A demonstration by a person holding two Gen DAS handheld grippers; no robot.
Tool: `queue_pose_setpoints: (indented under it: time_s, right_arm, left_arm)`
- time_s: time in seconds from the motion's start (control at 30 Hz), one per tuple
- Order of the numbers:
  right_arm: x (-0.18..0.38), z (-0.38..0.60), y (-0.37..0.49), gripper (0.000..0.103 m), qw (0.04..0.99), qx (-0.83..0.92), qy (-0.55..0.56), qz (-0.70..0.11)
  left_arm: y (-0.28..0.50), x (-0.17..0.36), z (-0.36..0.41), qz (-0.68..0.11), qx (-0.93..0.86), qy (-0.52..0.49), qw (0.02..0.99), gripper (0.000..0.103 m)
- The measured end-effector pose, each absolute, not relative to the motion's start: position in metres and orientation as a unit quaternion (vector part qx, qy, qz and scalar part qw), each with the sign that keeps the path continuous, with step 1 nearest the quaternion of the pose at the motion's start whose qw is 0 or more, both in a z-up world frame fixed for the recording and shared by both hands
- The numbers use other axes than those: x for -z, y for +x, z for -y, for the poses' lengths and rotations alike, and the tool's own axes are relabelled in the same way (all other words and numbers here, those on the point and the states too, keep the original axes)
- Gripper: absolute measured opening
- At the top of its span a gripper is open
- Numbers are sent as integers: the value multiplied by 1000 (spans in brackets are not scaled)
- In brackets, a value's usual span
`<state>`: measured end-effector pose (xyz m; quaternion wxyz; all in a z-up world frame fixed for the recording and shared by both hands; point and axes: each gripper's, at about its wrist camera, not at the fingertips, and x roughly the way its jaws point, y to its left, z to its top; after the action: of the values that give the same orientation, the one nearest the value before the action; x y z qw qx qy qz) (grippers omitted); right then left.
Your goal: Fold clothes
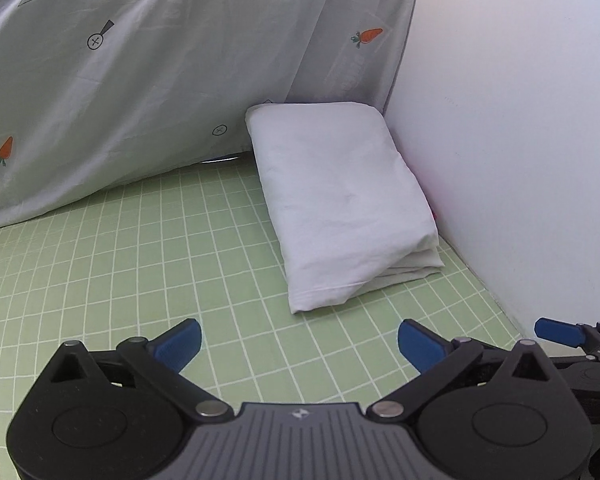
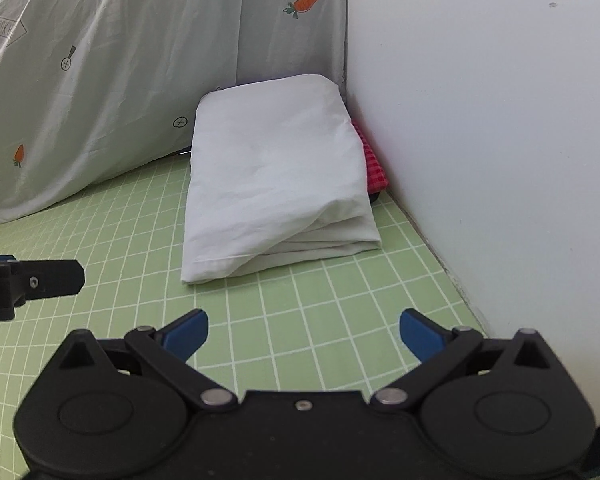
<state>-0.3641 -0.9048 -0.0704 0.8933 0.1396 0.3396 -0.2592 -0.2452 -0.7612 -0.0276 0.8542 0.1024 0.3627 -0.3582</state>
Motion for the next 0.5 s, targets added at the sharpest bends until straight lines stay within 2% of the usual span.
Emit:
queue_pose_setpoints:
  time_s: [0.5]
  right_arm:
    - [63, 890, -400, 103, 891, 275, 140, -333]
  left_arm:
    - [-277, 22, 747, -356, 377, 104, 849, 103]
